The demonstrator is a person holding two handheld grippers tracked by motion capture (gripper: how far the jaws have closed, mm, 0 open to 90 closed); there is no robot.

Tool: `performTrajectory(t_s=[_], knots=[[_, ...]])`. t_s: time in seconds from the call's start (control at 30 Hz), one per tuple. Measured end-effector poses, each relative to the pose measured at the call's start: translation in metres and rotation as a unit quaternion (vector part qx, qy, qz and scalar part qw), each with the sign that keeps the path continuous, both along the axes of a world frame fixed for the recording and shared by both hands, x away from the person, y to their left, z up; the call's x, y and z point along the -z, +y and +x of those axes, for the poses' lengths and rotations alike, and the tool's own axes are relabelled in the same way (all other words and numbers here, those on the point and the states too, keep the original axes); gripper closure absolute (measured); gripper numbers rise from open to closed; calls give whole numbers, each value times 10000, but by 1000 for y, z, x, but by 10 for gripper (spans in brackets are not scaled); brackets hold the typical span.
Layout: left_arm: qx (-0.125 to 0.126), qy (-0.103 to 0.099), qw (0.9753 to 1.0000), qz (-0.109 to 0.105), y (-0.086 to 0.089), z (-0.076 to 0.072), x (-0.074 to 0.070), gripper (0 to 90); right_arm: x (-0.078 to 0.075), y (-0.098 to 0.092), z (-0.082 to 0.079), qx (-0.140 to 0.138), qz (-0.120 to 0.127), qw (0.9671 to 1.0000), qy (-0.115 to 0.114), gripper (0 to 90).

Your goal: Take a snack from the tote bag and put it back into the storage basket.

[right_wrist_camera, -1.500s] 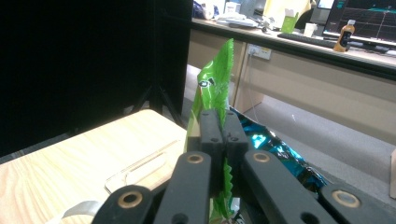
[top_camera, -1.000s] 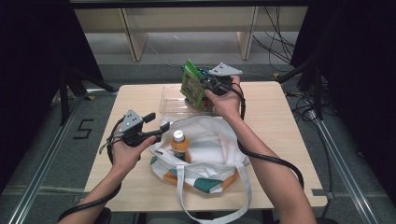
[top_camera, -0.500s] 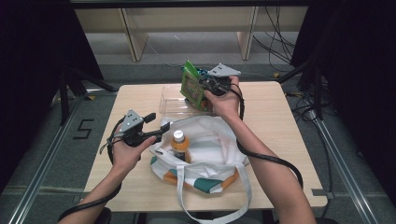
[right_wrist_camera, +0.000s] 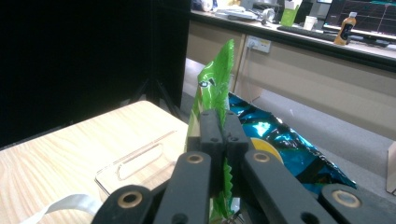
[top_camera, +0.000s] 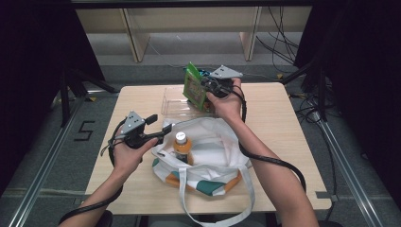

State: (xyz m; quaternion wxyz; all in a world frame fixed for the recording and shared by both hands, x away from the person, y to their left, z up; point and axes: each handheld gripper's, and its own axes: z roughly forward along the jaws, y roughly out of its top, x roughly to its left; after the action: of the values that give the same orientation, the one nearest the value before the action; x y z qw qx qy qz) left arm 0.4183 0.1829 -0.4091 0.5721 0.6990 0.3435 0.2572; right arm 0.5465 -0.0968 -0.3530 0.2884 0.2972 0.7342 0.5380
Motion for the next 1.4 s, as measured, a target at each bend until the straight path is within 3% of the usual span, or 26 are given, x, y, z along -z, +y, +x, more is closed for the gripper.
performTrajectory(t_s=[0.17, 0.23, 0.43, 0.47, 0.57, 0.87, 0.97, 1.03, 1.07, 1.13, 1.4], knots=[[4, -3, 10000, -3, 0, 0, 0, 289, 3, 3, -1, 9, -78, 10000, 2, 900], [0, -2, 10000, 6, 0, 0, 0, 289, 6, 4, 1, -47, -216, 9996, -158, 900], [2, 0, 10000, -4, 0, 0, 0, 289, 8, 8, 0, -11, -273, 9995, -151, 900], [3, -4, 10000, 3, 0, 0, 0, 289, 8, 8, 2, -68, -360, 9990, -249, 900], [7, -2, 10000, -5, 0, 0, 0, 289, 9, 9, 1, 6, -276, 9995, -152, 900], [-8, 33, 10000, 52, 0, -1, 0, 289, 9, 11, 2, 0, -270, 9995, -177, 900], [-6, 37, 10000, 50, 0, -1, 0, 289, 9, 11, 5, -31, -344, 9989, -321, 900], [-10, 43, 10000, 56, 0, -1, 0, 289, 10, 13, 4, -17, -285, 9993, -230, 900], [-7, 43, 10000, 55, 0, -1, 0, 289, 10, 13, 6, -62, -371, 9987, -332, 900], [4, 36, 10000, 54, 0, -1, 0, 289, 11, 15, 5, -37, -271, 9995, -183, 900], [12, 37, 10000, 36, 0, -1, 0, 289, 11, 15, 7, -20, -329, 9992, -243, 900]])
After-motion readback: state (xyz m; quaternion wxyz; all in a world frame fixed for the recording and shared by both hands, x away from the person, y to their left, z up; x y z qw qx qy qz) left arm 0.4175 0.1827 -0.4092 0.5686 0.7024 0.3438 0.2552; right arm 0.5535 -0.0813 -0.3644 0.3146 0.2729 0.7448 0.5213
